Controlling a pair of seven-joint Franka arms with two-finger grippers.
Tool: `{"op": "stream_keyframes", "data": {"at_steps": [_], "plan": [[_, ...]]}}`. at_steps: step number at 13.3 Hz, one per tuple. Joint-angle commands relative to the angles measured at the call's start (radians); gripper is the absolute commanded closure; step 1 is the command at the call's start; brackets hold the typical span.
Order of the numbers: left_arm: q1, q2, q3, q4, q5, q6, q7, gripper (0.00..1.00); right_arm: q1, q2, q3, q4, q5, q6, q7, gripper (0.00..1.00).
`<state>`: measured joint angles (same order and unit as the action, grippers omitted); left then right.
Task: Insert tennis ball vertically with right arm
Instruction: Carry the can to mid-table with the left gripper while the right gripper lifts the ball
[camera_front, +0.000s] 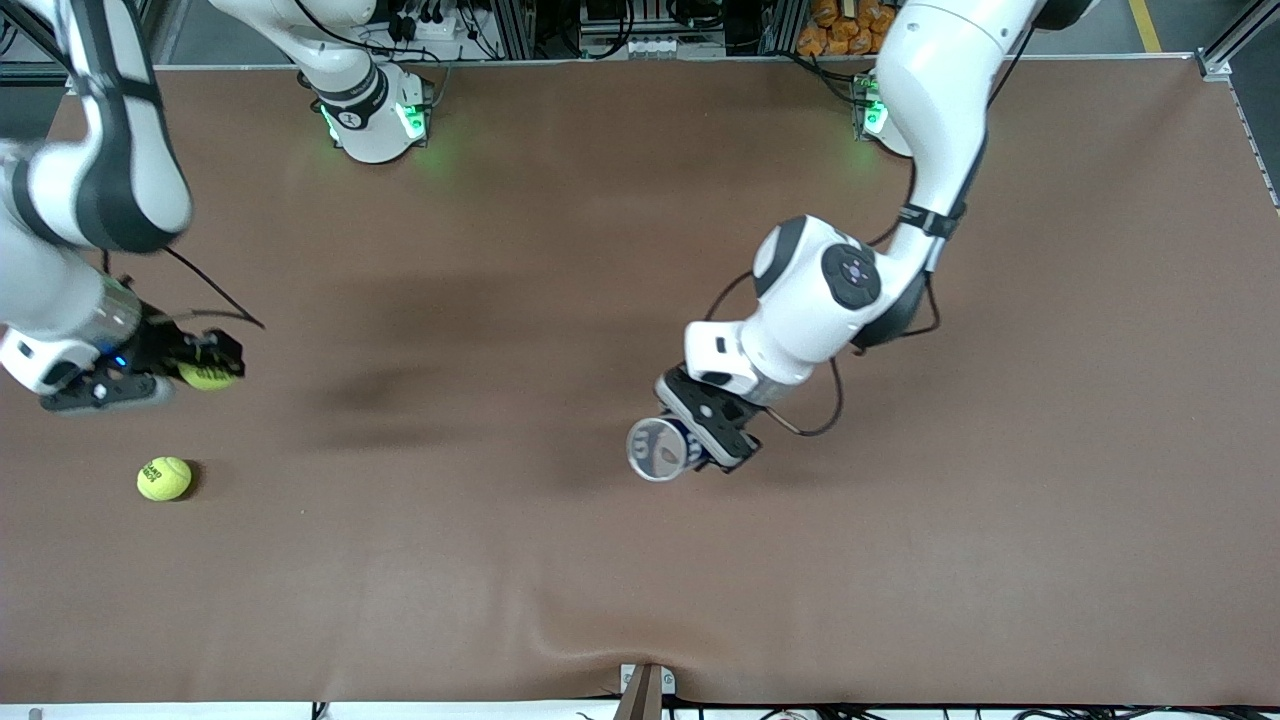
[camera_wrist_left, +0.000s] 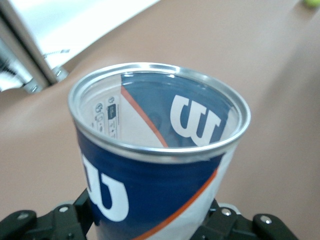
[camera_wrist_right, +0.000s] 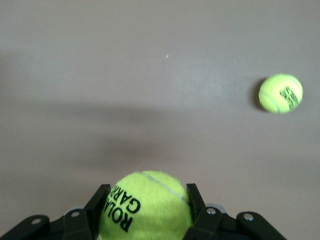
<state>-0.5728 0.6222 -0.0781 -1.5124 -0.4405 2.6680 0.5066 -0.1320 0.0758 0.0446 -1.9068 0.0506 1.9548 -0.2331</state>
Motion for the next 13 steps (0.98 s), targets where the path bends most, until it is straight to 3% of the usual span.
{"op": "stream_keyframes", "data": {"at_steps": [1, 6, 10, 13], "plan": [[-0.087, 0.028, 0.008, 0.011, -0.108, 0.136, -0.011, 0.19, -0.006, -0.051, 0.0, 0.109, 0.02, -0.198, 0.011, 0.91], [-0.226, 0.168, 0.006, 0.018, -0.207, 0.505, -0.013, 0.18, -0.012, -0.1, -0.003, 0.227, 0.018, -0.388, 0.015, 0.91], [-0.346, 0.212, 0.006, 0.021, -0.328, 0.703, -0.029, 0.19, 0.002, -0.097, 0.005, 0.236, 0.017, -0.401, 0.103, 0.91], [-0.397, 0.251, 0.008, 0.038, -0.331, 0.762, -0.086, 0.18, -0.003, -0.094, 0.001, 0.239, 0.017, -0.402, 0.092, 0.91]]}}
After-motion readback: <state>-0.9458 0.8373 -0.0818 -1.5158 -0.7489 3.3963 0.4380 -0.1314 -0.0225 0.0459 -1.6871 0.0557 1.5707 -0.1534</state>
